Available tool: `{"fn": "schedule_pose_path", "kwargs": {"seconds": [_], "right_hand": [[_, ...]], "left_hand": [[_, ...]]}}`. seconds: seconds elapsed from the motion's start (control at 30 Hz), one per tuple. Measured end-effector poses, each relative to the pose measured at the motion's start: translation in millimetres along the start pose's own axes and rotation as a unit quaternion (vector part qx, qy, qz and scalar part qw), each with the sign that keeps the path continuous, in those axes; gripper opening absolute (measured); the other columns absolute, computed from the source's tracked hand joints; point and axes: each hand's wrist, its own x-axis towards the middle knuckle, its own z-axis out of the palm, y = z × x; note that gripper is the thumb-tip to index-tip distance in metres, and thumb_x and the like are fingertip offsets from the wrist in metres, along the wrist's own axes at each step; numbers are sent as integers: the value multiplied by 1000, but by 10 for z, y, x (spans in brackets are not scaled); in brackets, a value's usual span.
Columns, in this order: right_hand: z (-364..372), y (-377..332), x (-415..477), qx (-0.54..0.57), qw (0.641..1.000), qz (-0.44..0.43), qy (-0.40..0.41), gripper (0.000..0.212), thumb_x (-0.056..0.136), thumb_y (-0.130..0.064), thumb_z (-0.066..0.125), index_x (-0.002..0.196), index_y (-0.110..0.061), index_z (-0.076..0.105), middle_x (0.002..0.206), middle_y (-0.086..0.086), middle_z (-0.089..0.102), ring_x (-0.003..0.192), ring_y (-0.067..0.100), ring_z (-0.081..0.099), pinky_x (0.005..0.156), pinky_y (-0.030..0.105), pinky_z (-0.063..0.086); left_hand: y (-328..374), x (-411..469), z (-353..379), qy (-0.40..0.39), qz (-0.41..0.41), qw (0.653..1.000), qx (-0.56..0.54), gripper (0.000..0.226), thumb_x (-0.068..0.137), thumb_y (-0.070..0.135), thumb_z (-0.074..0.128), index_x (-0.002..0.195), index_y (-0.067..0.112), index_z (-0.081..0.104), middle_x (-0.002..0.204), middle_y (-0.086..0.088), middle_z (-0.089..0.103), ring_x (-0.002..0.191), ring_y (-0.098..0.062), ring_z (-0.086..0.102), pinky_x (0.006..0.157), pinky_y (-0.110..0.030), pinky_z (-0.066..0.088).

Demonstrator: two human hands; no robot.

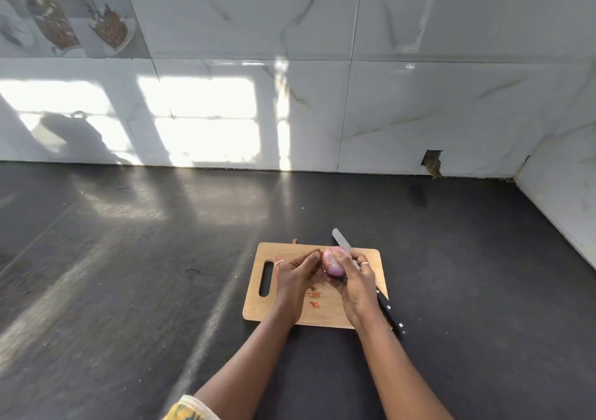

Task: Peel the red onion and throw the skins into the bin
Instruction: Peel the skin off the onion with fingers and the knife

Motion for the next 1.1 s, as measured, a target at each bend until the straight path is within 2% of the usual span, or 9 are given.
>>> {"fn": "schedule_pose_path", "kwargs": {"seconds": [0.1,0.17,0.23,0.33,0.43,0.53,0.7,0.97,1.1], "right_hand": [[-2,-87,-7,-12,999,26,-36,14,91,-12,56,103,-10,64,89,13,62,64,17,56,48,22,45],[-1,-152,-7,-32,998,39,-45,20,92,-14,55,110,-8,61,85,13,60,54,15,53,44,21,41],[0,-205,-8,-44,997,41,-47,22,91,-16,58,111,-7,57,85,12,62,49,13,54,42,21,41],[28,-244,-30,-29,996,47,-66,20,90,-14,59,110,-12,59,91,12,64,53,12,61,44,22,48],[44,-228,-32,-5,997,59,-58,15,90,-12,60,105,-9,61,95,16,63,58,14,63,46,23,51],[47,-200,-9,-2,997,59,-40,8,90,-13,61,95,-9,55,98,18,62,65,17,63,49,24,53],[61,-194,-11,0,998,46,-30,17,89,-10,62,83,-12,46,93,16,63,62,16,64,49,22,53],[77,-169,2,-30,999,17,-27,18,88,-10,63,85,-12,46,96,20,65,64,19,63,47,24,53],[98,-173,-11,-38,999,7,-32,18,88,-8,62,84,-12,45,92,20,65,63,22,61,46,25,52]], "left_hand": [[35,25,-57,1,-34,999,-9,17,90,5,54,103,-3,63,75,-9,73,68,-17,70,64,-23,58],[51,40,-109,-29,-38,999,19,27,89,6,56,114,-2,59,87,-12,73,77,-20,70,78,-31,58],[71,54,-141,-70,-21,995,63,36,84,8,63,120,7,59,102,-10,70,94,-23,67,91,-38,52],[78,31,-95,-120,-16,990,70,44,77,8,63,120,16,59,110,0,69,104,-19,62,95,-36,47],[87,-35,-8,-104,-36,994,12,35,83,0,56,115,13,62,97,0,72,95,-18,60,93,-34,46],[47,-62,27,-90,-27,996,6,26,83,5,58,106,9,68,91,-10,65,85,-18,54,79,-27,44],[38,-90,105,-59,-19,998,16,20,91,4,50,105,-2,62,64,7,65,58,-1,54,56,-13,45],[117,-111,155,-58,-6,997,41,22,91,2,47,83,7,67,55,8,61,51,-2,48,50,-14,39],[139,-122,166,-49,-1,997,53,17,90,7,52,88,5,69,59,6,65,51,-1,51,51,-14,40]]}}
